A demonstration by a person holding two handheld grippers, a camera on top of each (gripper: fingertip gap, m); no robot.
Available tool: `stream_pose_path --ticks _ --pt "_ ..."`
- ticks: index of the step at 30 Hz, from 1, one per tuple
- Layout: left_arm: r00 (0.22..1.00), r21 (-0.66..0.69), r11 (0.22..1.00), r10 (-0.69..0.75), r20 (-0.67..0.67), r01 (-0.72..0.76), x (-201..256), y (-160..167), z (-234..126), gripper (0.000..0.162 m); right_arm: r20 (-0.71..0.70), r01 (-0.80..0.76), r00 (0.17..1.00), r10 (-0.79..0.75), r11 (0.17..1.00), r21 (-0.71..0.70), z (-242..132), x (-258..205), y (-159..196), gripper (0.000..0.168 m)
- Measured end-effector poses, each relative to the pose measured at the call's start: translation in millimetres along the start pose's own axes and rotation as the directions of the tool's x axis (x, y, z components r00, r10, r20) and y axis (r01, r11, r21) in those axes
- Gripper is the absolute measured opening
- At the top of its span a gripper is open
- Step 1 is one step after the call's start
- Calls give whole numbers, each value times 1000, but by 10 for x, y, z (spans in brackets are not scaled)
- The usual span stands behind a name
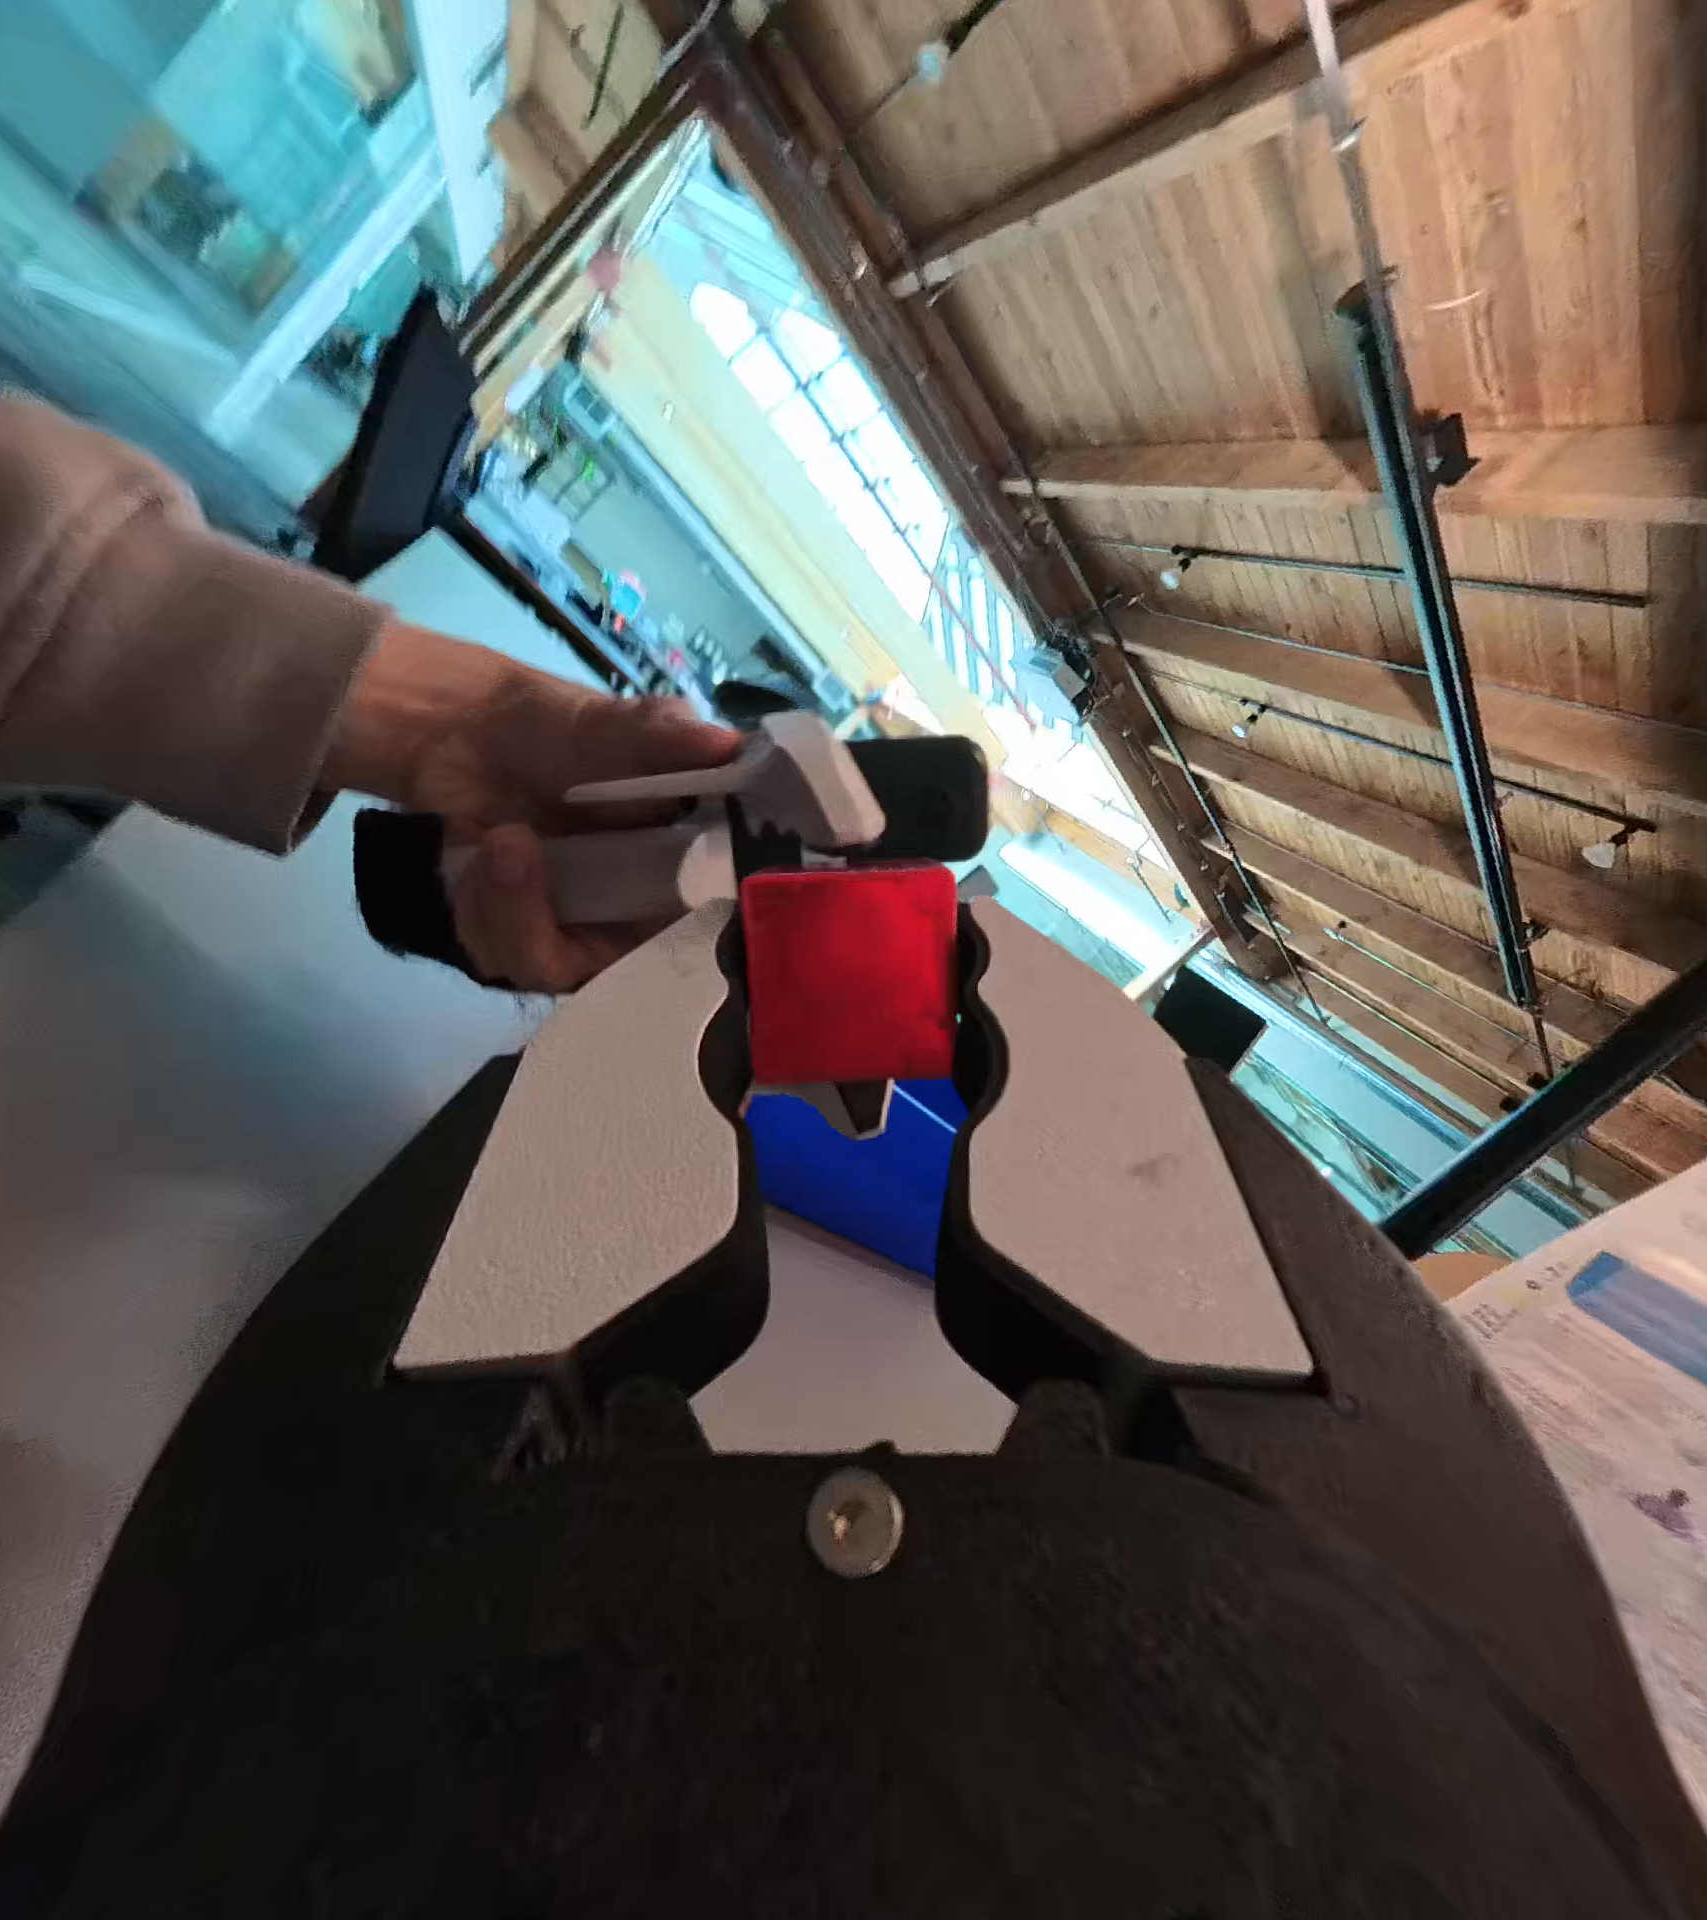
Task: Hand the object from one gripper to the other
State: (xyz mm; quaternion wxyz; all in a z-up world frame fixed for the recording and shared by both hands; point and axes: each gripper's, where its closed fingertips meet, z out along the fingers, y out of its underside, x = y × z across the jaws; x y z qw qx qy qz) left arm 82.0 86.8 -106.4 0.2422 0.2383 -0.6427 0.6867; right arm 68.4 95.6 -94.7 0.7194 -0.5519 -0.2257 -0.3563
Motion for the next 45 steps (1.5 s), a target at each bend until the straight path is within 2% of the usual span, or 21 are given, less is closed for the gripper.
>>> stream_pose_path --ticks 3,4,6,8,10,12,13,15,17,19,21,26,29,32,34,35,37,39,41,43,45 --pt "999 -59 998 20 -44 -23 84 38 101 53 57 101 994 -96 992 -78 86 4 17 36" --pt "995 -47 998 41 -90 -45 172 10 107 41 79 95 993 -89 992 -80 115 22 -20 36" --pt "988 -9 990 143 -54 -144 214 -78 87 37 135 52 990 -34 990 -134 141 60 -13 39" --pt "951 20 951 308 12 -308 252 -137 50 36 139 -112 980 143 971 -213 159 82 27 47" --pt "901 53 901 425 91 -430 312 -249 -10 36 69 -358 918 390 893 -274 123 96 54 68" --pt "811 95 809 562 161 -580 430 -350 -106 36 -35 -611 787 616 771 -179 47 192 -43 89" --pt "737 100 734 650 184 -672 504 -367 -142 36 -37 -717 696 717 691 -96 31 252 -111 80" --pt "578 87 573 792 198 -815 638 -332 -170 36 18 -906 417 909 417 -72 40 297 -145 91" --pt "452 85 444 868 207 -892 732 -300 -159 36 135 -990 84 987 98 -98 72 272 -233 86" --pt "360 102 346 911 201 -933 804 -264 -132 36 281 -979 -132 951 -81 -185 76 143 -394 75" --pt "301 77 291 931 207 -954 770 -238 -102 36 314 -956 -208 926 -125 -264 107 -19 -441 77" --pt "180 -95 199 968 176 -975 554 -88 17 36 306 -949 -279 910 -212 -235 190 -16 -441 66" --pt "124 -175 154 977 174 -972 465 -55 66 36 273 -956 -225 935 -158 -247 182 -53 -390 37" --pt "145 -221 191 967 210 -956 395 -83 68 37 247 -966 -146 958 -84 -244 169 -16 -344 37" --pt "223 -239 286 940 259 -928 341 -118 48 42 215 -976 25 976 70 -206 150 57 -308 36" --pt "290 -231 357 916 279 -905 333 -138 37 53 168 -970 136 976 165 -179 133 139 -267 36" --pt "435 -201 503 848 304 -840 347 -177 17 73 -18 -896 424 905 417 -154 54 375 -110 36" --pt "517 -193 622 756 401 -759 310 -297 -21 74 -242 -681 733 636 682 -268 -121 632 84 36" --pt "562 -190 715 661 498 -673 263 -370 -31 74 -298 -366 920 254 829 -423 -267 816 96 36" --pt "613 -171 783 584 532 -598 268 -353 43 74 -236 -54 967 -95 831 -553 -319 872 43 36" --pt "637 -170 814 548 542 -556 264 -316 131 74 -103 171 945 -310 738 -653 -304 793 64 36"
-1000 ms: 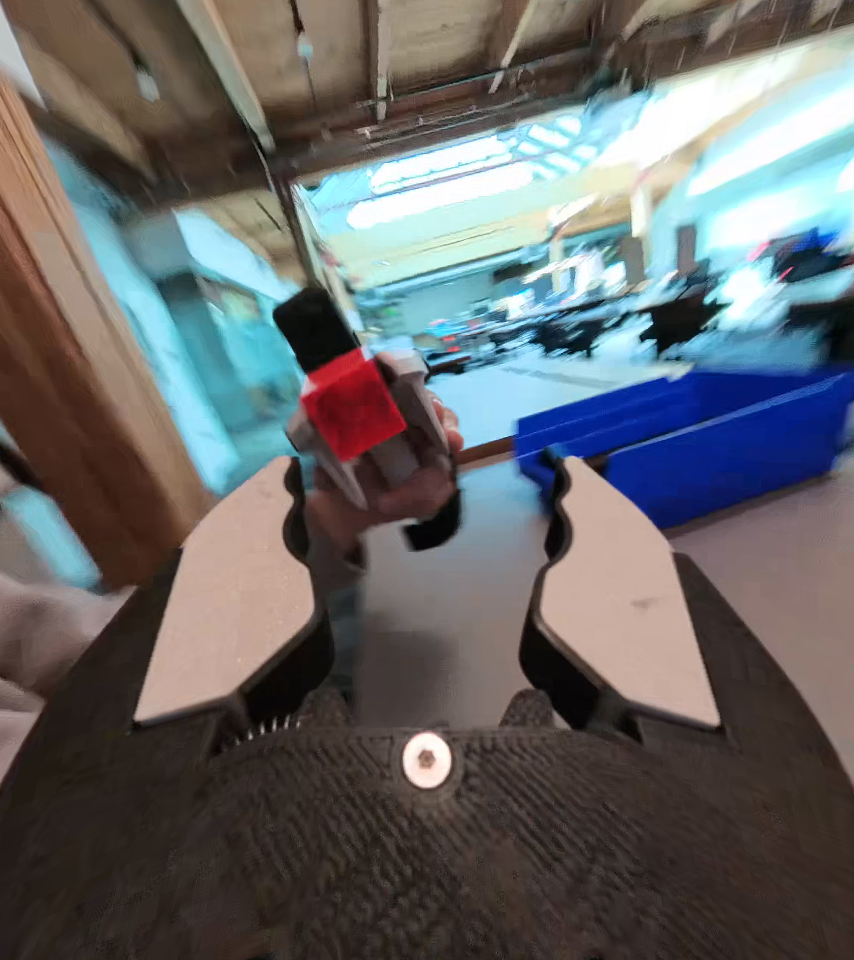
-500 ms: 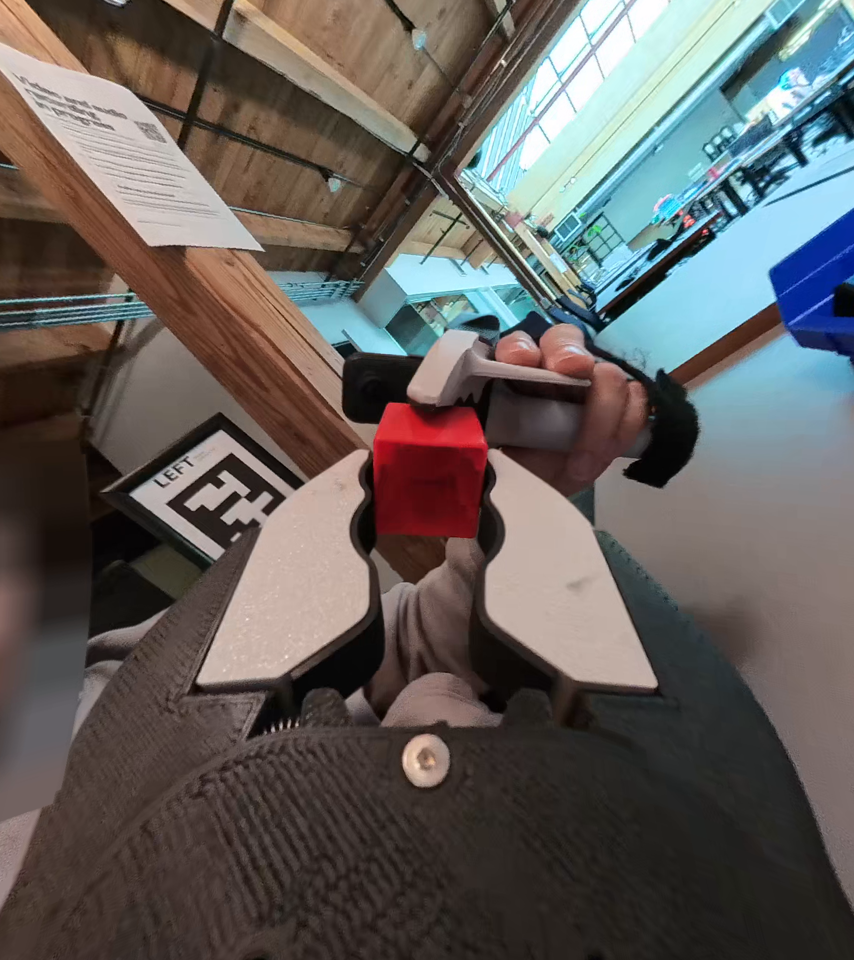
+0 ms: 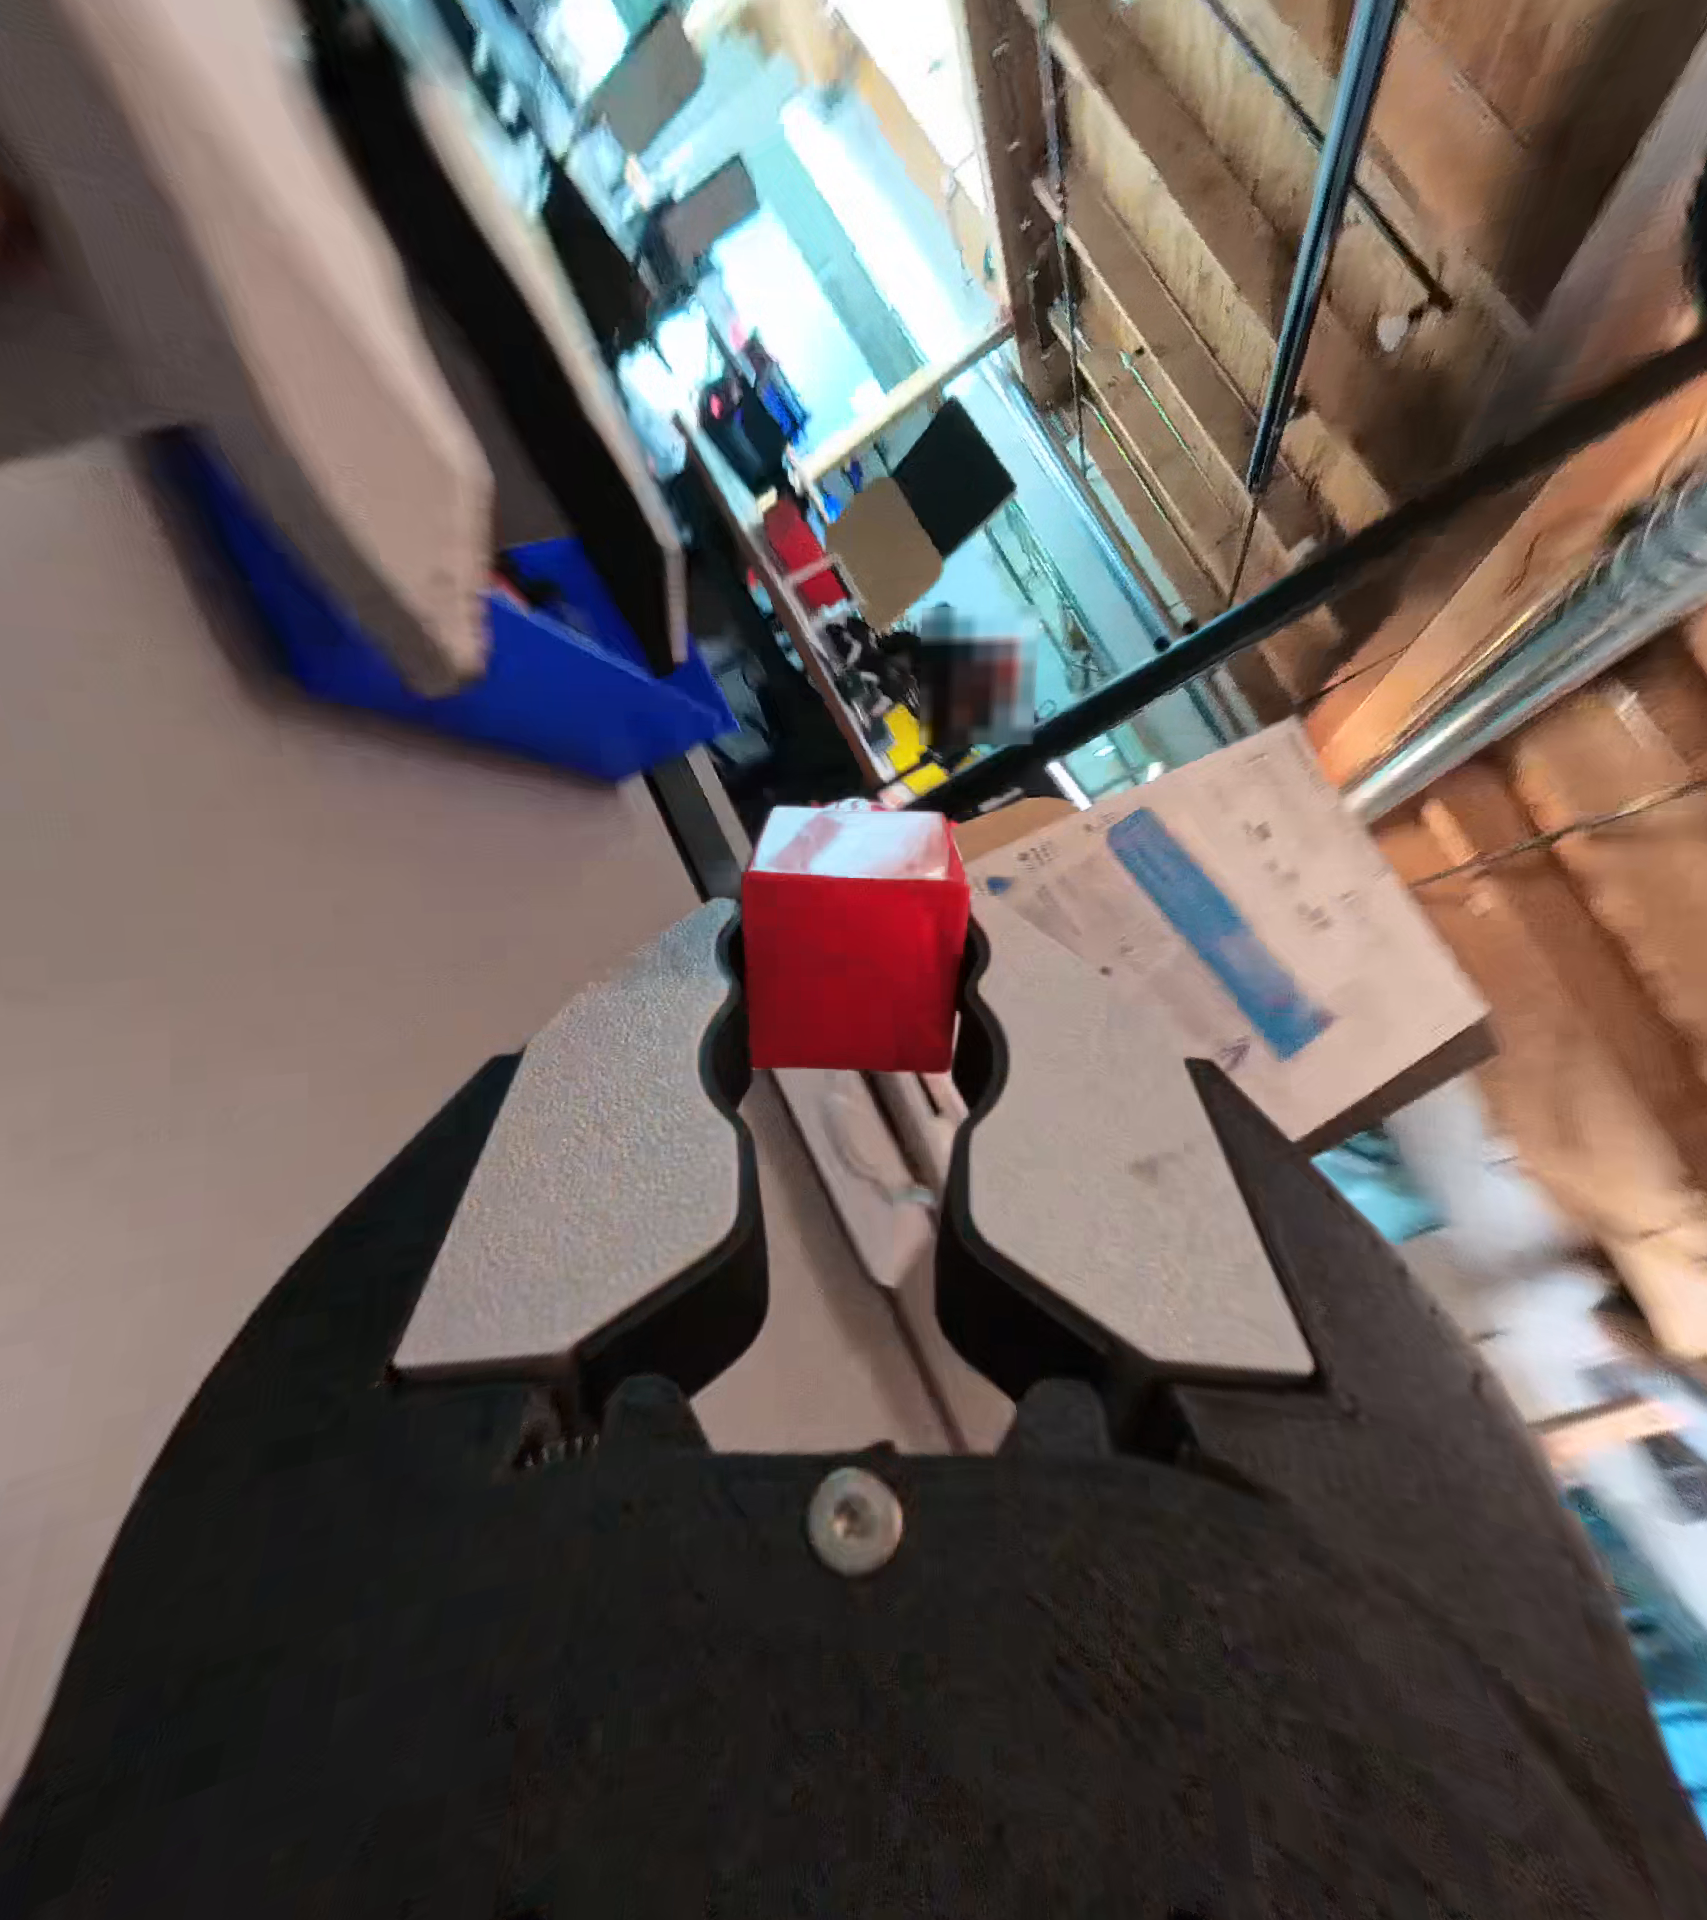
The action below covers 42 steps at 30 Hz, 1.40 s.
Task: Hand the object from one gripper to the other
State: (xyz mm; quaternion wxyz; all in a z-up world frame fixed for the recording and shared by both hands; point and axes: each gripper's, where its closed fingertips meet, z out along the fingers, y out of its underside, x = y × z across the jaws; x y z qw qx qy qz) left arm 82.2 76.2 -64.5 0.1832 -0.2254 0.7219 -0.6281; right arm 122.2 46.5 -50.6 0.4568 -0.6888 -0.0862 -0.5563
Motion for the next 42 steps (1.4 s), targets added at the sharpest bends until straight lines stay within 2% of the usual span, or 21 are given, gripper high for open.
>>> stream_pose_path --ticks 3,7,13,15,16,18,19,21,24,25,27,31,33,36,40,42 --pt "998 -33 999 16 63 -14 -28 55 77 77 16 225 974 -225 974 -28 39 -206 -75 36" --pt "988 -82 995 70 138 -59 -119 149 135 79 31 407 913 -406 910 -77 102 -410 -116 36" --pt "992 -103 992 88 90 -79 -118 230 156 62 55 395 918 -393 918 -23 103 -553 -239 36" --pt "993 -33 993 115 25 -114 -65 147 104 61 79 283 955 -286 958 49 64 -536 -338 39" --pt "989 9 989 146 0 -146 -44 96 68 61 126 170 976 -179 982 80 40 -525 -381 47" --pt "974 102 971 220 -52 -214 20 -15 -24 61 252 -136 962 108 986 97 -9 -482 -428 93" --pt "962 148 957 262 -81 -249 64 -61 -76 61 340 -280 910 236 956 86 -43 -492 -441 106" --pt "928 226 925 343 -147 -306 183 -105 -171 61 525 -532 742 417 842 84 -163 -517 -540 101" --pt "863 307 876 448 -233 -372 361 -78 -256 61 690 -784 487 535 616 75 -297 -426 -722 94" --pt "850 319 868 464 -249 -381 392 -64 -265 61 719 -816 439 538 573 70 -320 -412 -757 87" --pt "846 326 869 462 -265 -373 409 -49 -263 61 747 -819 426 511 569 78 -347 -456 -792 86" --pt "848 321 877 450 -281 -359 397 -13 -246 61 678 -698 598 428 694 178 -310 -544 -757 88" --pt "844 315 877 452 -288 -362 400 9 -241 61 675 -701 601 428 688 188 -316 -529 -782 84" --pt "838 309 871 467 -282 -382 396 39 -222 61 687 -709 591 422 678 193 -328 -531 -783 68" --pt "837 293 869 476 -270 -399 372 70 -196 61 690 -699 590 419 693 177 -311 -571 -746 67" --pt "842 291 869 474 -259 -400 354 61 -193 61 691 -697 590 419 696 174 -311 -571 -748 61"
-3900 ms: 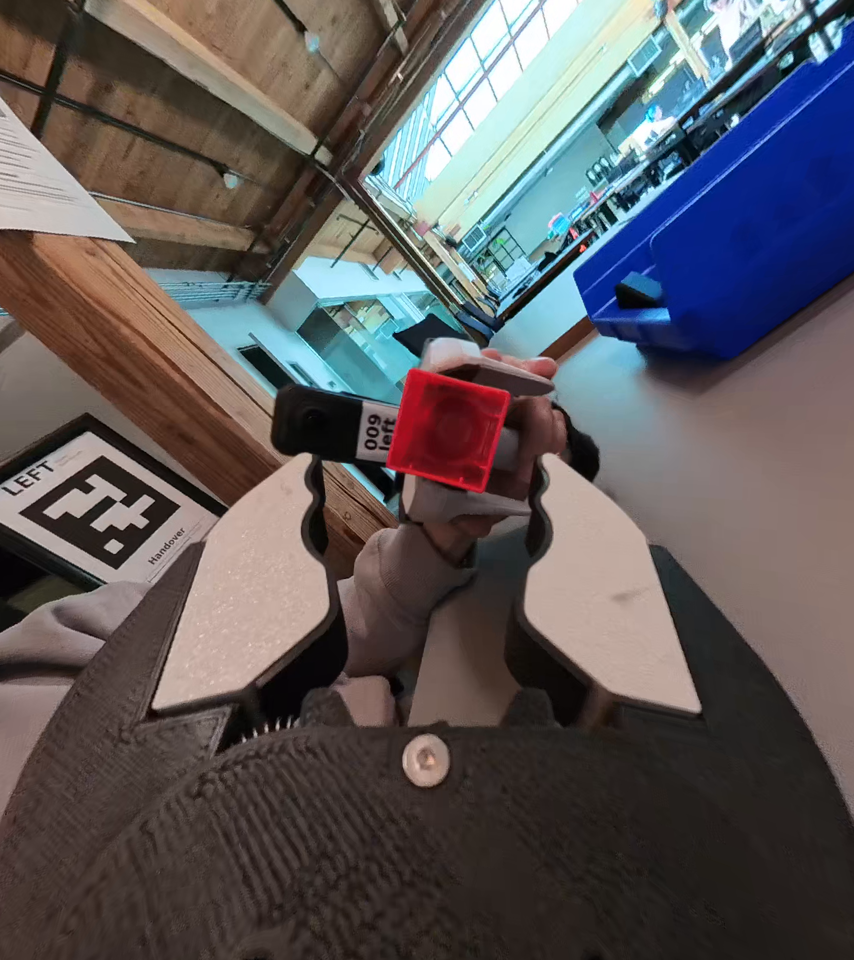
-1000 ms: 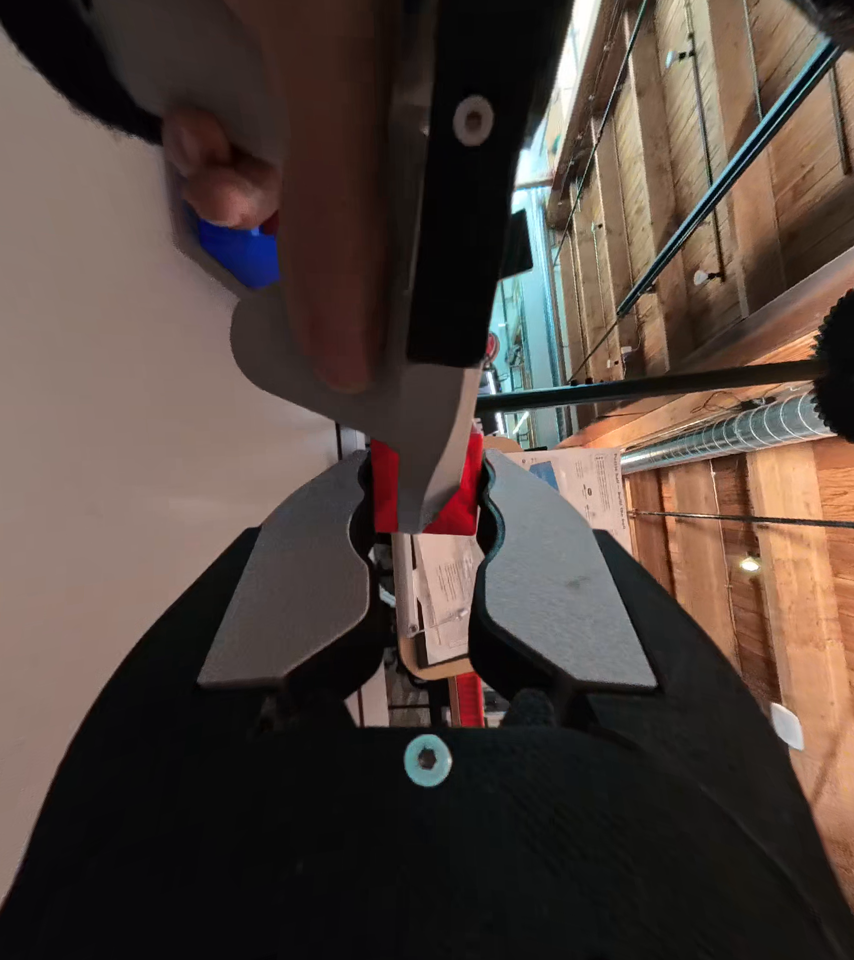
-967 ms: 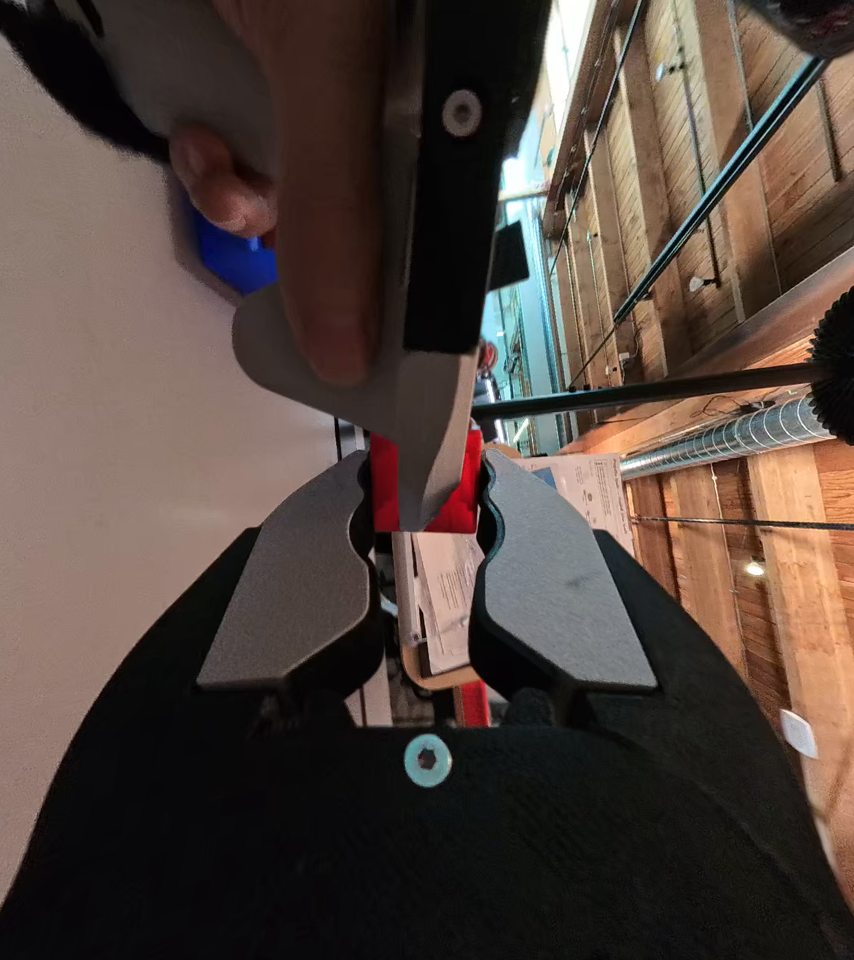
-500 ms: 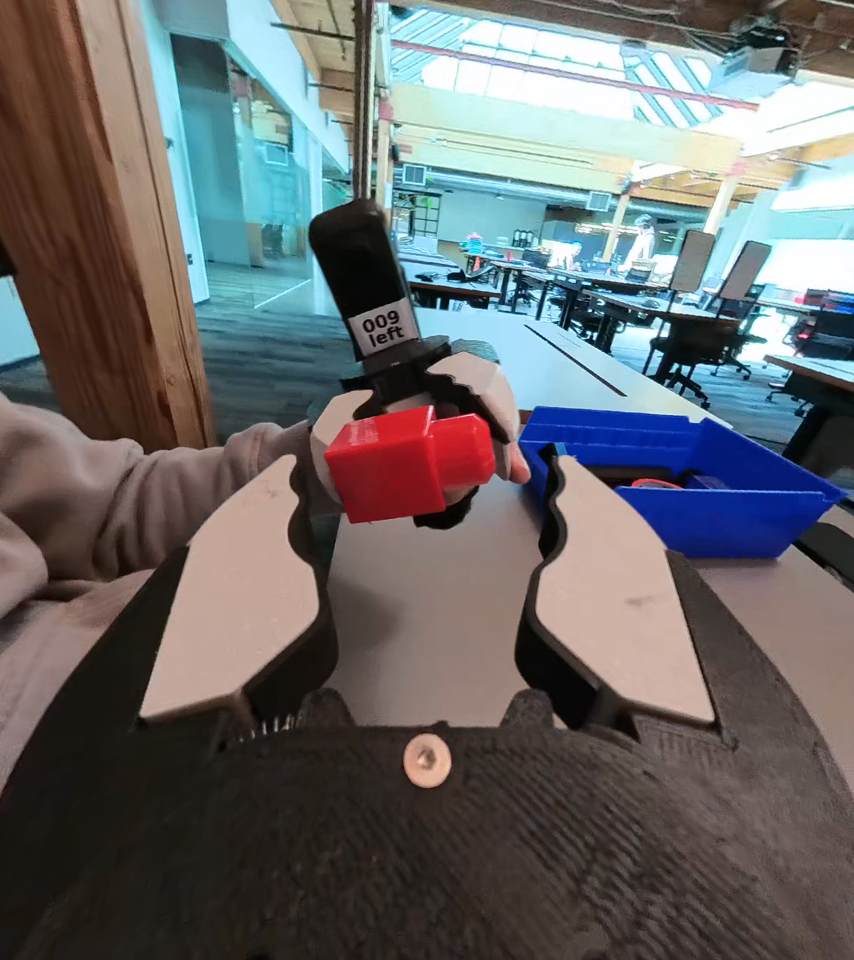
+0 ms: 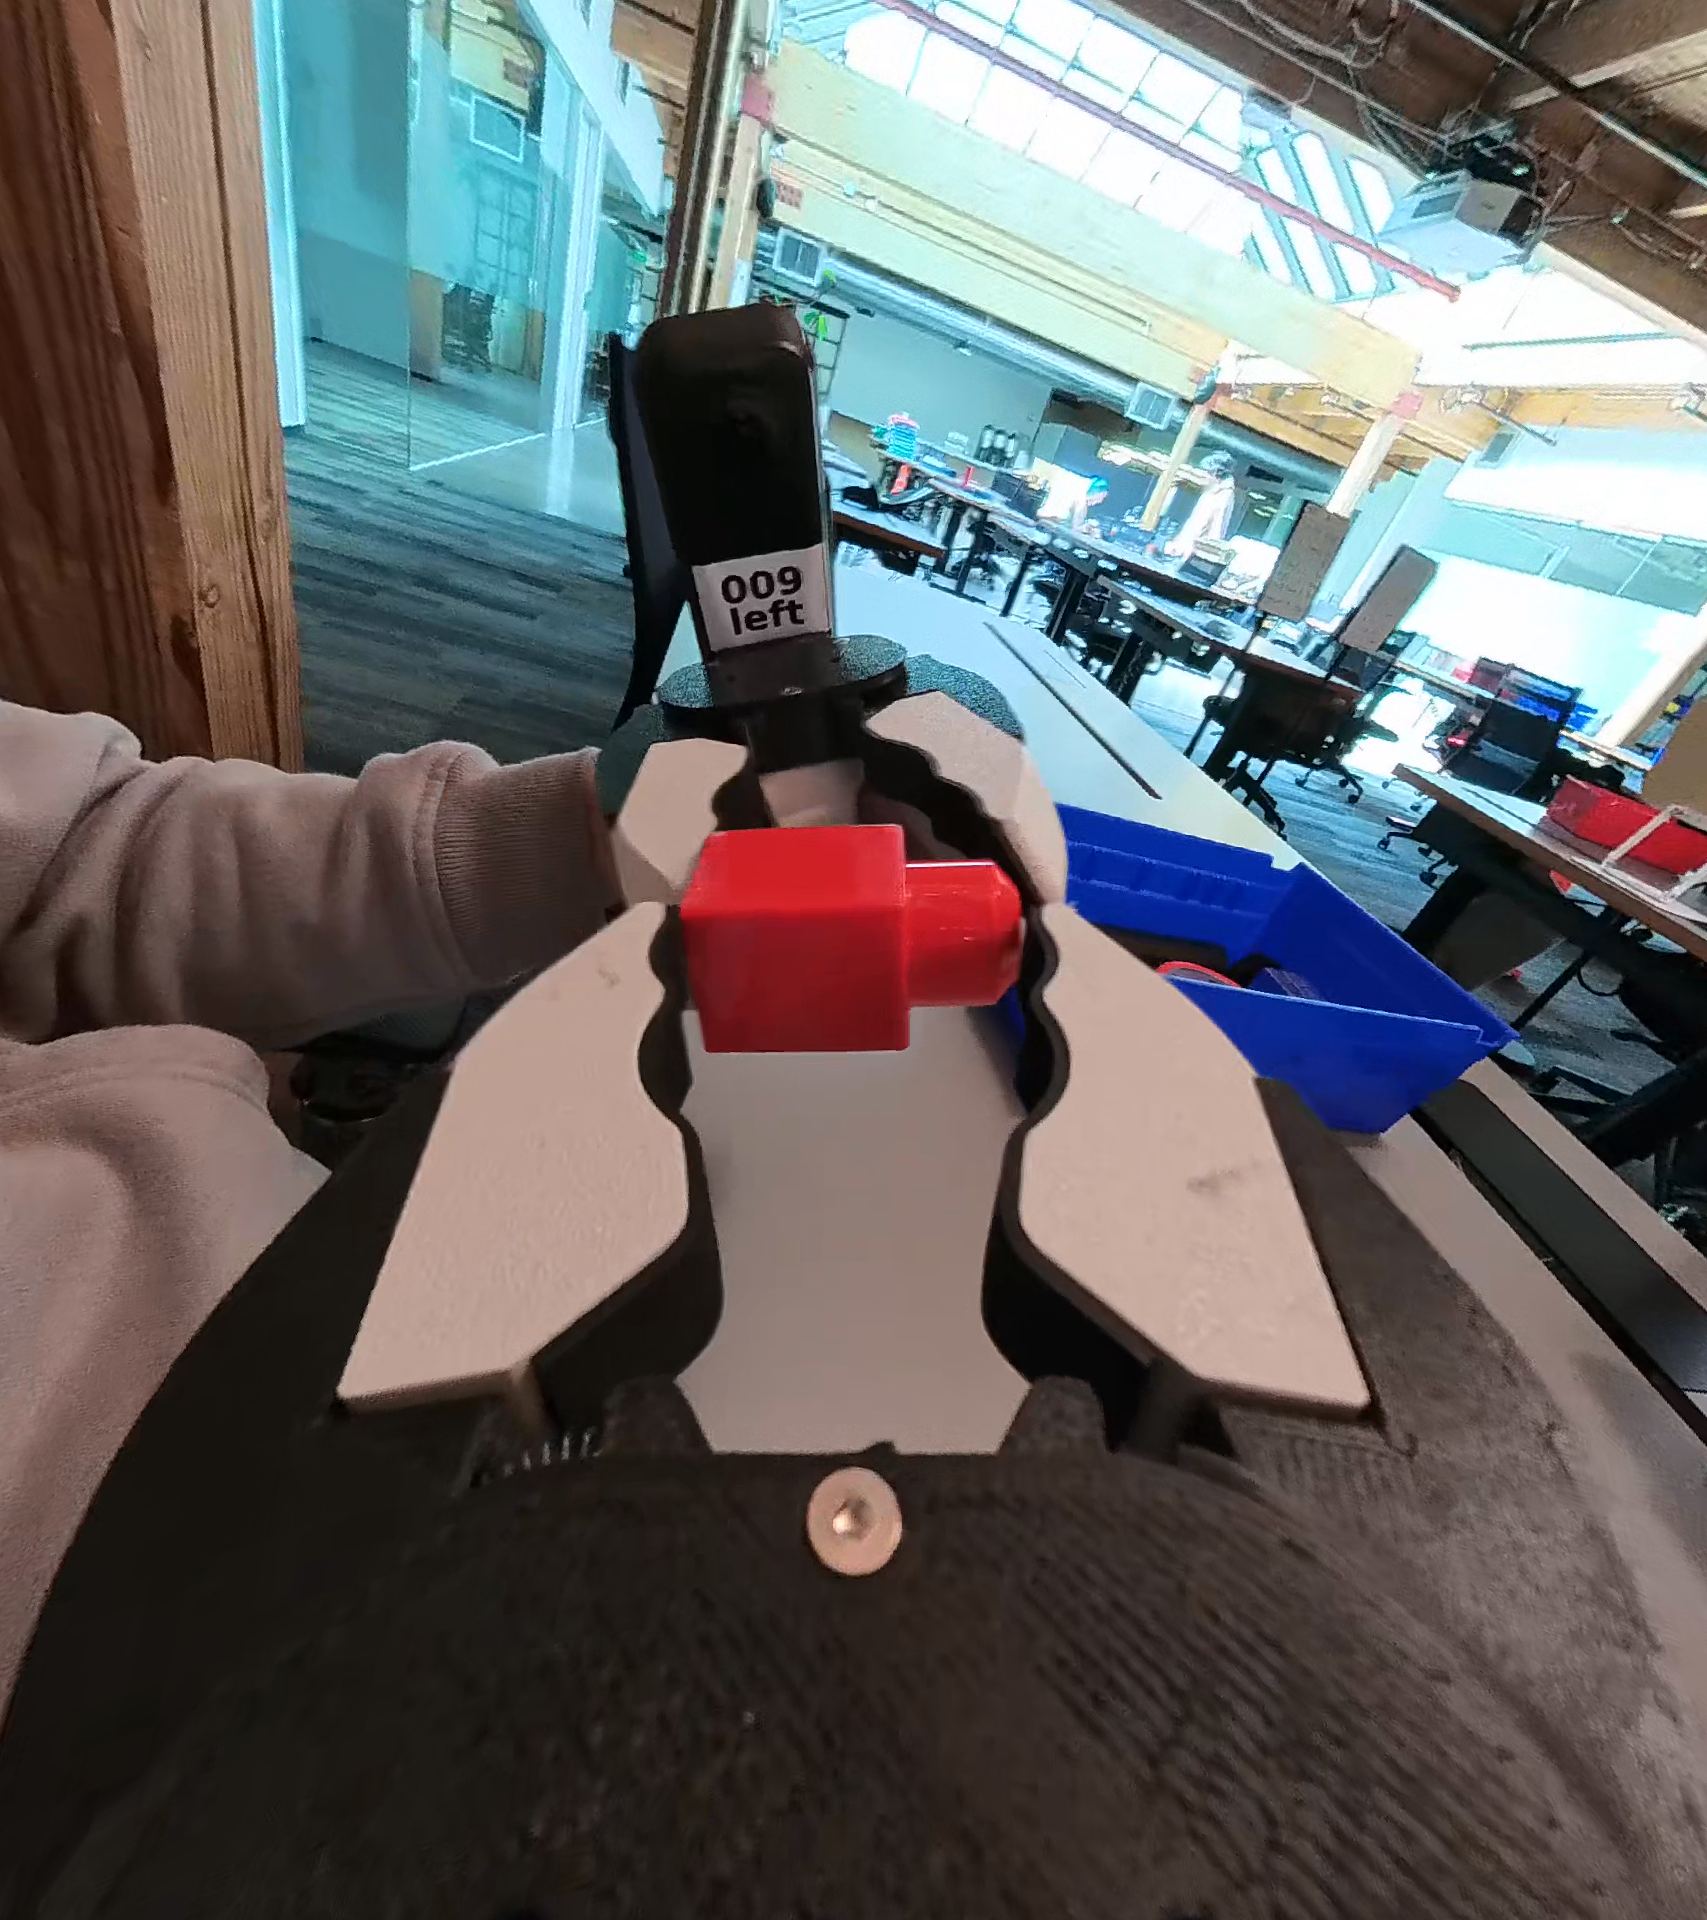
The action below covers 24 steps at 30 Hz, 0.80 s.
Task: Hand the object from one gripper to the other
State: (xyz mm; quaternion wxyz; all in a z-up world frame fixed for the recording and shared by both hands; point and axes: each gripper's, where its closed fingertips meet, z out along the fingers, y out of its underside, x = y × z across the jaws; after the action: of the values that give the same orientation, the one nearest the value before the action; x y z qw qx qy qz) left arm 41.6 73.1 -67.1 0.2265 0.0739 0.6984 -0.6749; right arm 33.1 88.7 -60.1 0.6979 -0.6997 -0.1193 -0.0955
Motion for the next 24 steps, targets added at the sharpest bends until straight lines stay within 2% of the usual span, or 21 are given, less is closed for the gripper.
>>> stream_pose_path --ticks 4,8,10,12,16,18,21,24 --pt "999 -50 998 40 2 -40 17 53 -15 61 12 30 1000 -29 999 -45 12 -26 61 61" --pt "998 -48 997 56 7 -56 5 59 -25 61 3 32 999 -32 999 -23 26 -20 55 61" --pt "998 -33 998 62 6 -62 9 43 -29 61 -10 13 1000 -13 1000 -12 36 2 46 69" --pt "997 -43 996 76 17 -75 -5 53 -31 61 0 19 1000 -19 1000 -20 43 -11 63 62" --pt "994 -101 990 102 32 -98 -26 113 -36 61 -9 57 998 -57 997 -61 45 8 109 62" --pt "990 -112 989 111 87 -101 -110 110 -52 57 -79 79 993 -84 994 -72 22 114 87 62" --pt "987 -99 994 66 146 -51 -211 69 -122 64 -201 140 967 -159 985 -105 -80 312 63 62" --pt "976 -74 991 -96 198 113 -314 37 -190 67 -313 316 863 -396 908 -277 -220 523 107 61"
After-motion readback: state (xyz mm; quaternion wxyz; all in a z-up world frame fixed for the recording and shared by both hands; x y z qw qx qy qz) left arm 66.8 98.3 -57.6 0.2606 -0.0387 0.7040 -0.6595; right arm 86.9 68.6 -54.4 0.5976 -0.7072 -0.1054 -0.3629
